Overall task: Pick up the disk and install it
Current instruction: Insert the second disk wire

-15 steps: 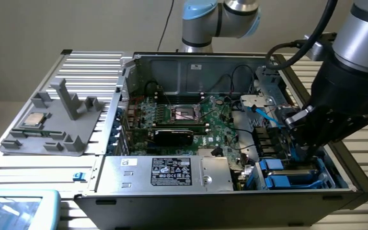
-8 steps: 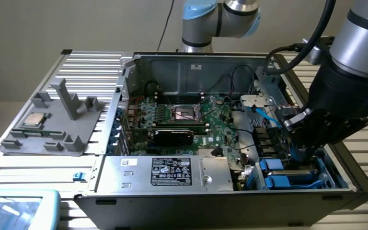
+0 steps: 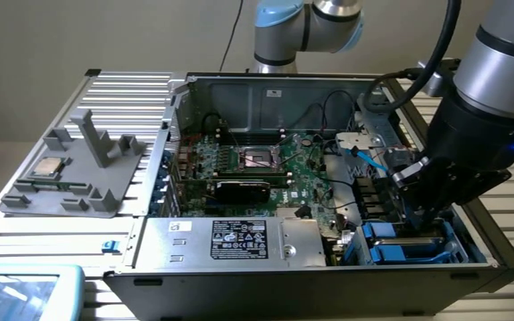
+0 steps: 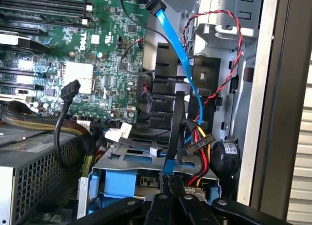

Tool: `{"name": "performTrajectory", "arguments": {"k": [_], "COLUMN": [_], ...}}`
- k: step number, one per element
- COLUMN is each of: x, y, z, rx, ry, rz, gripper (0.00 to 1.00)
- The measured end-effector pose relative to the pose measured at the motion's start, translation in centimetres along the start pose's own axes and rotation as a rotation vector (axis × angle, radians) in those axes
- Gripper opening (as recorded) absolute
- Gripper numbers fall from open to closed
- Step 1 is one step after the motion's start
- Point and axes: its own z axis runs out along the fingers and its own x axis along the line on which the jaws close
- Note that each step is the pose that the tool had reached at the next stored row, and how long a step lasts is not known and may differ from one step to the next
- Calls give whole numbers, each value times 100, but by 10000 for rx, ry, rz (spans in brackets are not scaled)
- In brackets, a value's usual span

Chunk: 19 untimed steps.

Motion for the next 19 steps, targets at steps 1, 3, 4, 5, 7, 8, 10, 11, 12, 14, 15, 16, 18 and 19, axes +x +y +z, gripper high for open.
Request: {"name": "performTrajectory", "arguments": {"k": [1, 3, 4, 5, 7, 8, 10, 11, 12, 14, 15, 16, 18, 19], "x": [0, 0, 1, 1, 1, 0, -1, -1, -2, -5, -6, -9, -47, -73], "y": [1, 3, 3, -2, -1, 1, 1, -1, -4, -6, -8, -9, -19, -25], "z": [13, 22, 22, 15, 12, 2, -29, -45, -73, -154, -188, -200, -200, -199], "rx": [-12, -24, -24, -12, -22, -39, -51, -56, -49, -40, -33, -33, -31, -34], "ry": [-2, -3, -2, 2, 6, 5, 4, 4, 5, 5, 6, 6, 13, 14], "rz": [1, 1, 1, 1, 2, 2, 2, 2, 3, 2, 1, 0, 1, 1], "gripper": [11, 11, 11, 11, 11, 11, 11, 11, 11, 11, 11, 11, 11, 11]}}
